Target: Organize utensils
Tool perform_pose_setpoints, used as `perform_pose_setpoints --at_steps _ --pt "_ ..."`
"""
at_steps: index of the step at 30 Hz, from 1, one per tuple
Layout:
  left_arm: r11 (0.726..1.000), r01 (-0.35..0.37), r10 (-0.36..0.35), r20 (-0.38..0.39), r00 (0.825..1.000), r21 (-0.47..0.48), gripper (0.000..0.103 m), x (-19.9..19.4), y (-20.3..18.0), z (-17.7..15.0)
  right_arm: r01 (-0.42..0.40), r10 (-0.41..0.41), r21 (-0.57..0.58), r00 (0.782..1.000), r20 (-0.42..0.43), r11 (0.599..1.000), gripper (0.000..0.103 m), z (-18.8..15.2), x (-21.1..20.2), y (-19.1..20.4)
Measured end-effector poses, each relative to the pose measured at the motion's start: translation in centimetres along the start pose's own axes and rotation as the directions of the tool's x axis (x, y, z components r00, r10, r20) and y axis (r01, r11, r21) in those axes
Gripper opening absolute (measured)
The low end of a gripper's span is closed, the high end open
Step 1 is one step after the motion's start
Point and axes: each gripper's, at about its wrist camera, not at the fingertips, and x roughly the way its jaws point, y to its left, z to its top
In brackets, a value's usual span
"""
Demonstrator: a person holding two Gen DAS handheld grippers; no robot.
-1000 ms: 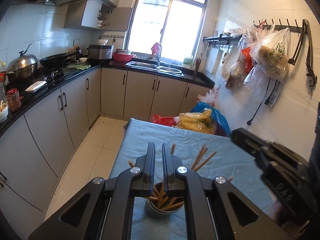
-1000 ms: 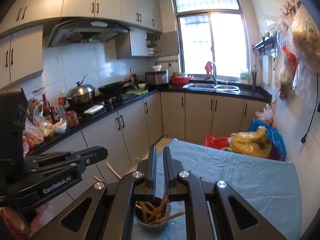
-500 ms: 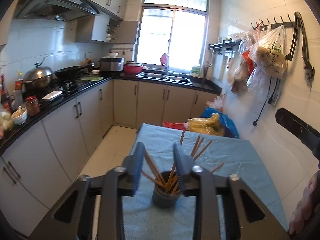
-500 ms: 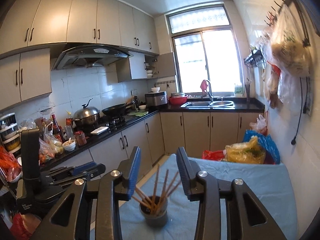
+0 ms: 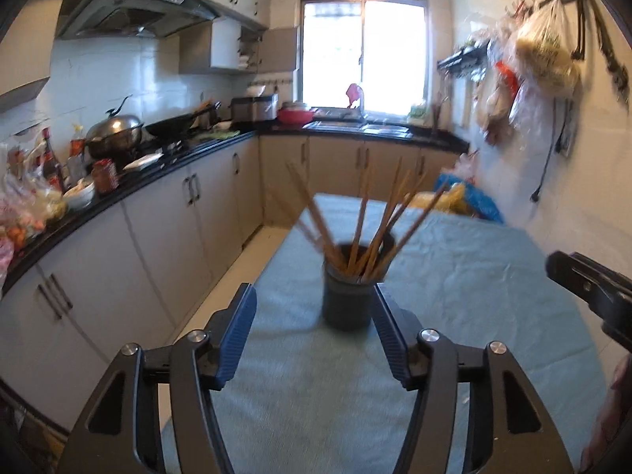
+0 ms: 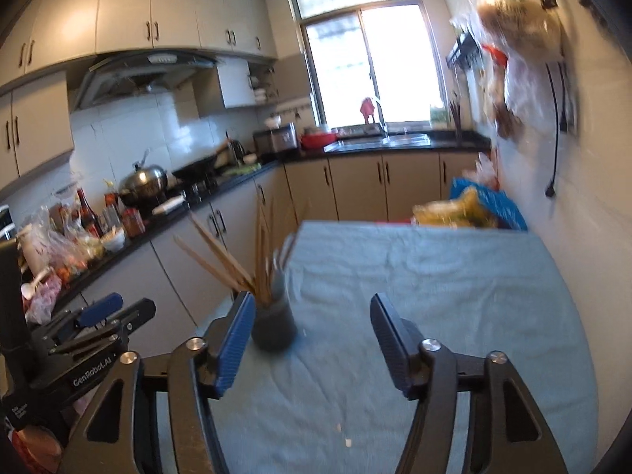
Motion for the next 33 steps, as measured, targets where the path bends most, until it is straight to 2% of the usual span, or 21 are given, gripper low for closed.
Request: perform_pose_setpoints --at_steps 2,5,7,11,17,28,33 --pt "0.999 -0.032 0.032 -0.021 0.999 0.002 0.071 0.3 0.0 -1.6 0.019 -0.019 -0.003 1.000 -0.018 1.000 0.069 -2.1 0.1 0.0" --pt "0.998 -0.066 0.066 -0.072 0.995 0.003 0.073 0.9 0.3 -4.0 0.030 -0.030 0.008 0.998 -0.048 1.000 0.076 -4.7 0.3 0.2" --pt "0.997 -0.083 0.083 -0.097 0.992 0.006 0.074 1.1 0.5 -5.2 0.032 -0.032 0.005 0.996 -0.085 0.999 0.076 -6.6 0.5 0.5" --pt "0.993 -0.112 0.115 -0.114 0.987 0.028 0.087 1.0 0.3 -6.6 0.035 -0.036 -0.010 0.992 -0.118 0.999 0.080 -8.8 0.4 1.6" --pt "0.987 -0.159 0.162 -0.085 0.983 0.036 0.091 0.5 0.5 -7.3 0.060 -0.065 -0.052 0.994 -0.088 0.997 0.093 -9.9 -0.2 2.5" --pt "0.986 -0.165 0.167 -0.103 0.981 0.021 0.094 0.8 1.1 -8.0 0.091 -0.098 -0.075 0.991 -0.092 0.993 0.095 -10.9 -0.5 2.8" --pt "0.984 -0.177 0.177 -0.103 0.979 0.015 0.098 0.8 1.4 -8.1 0.093 -0.101 -0.080 0.991 -0.091 0.992 0.096 -11.0 -0.5 2.7"
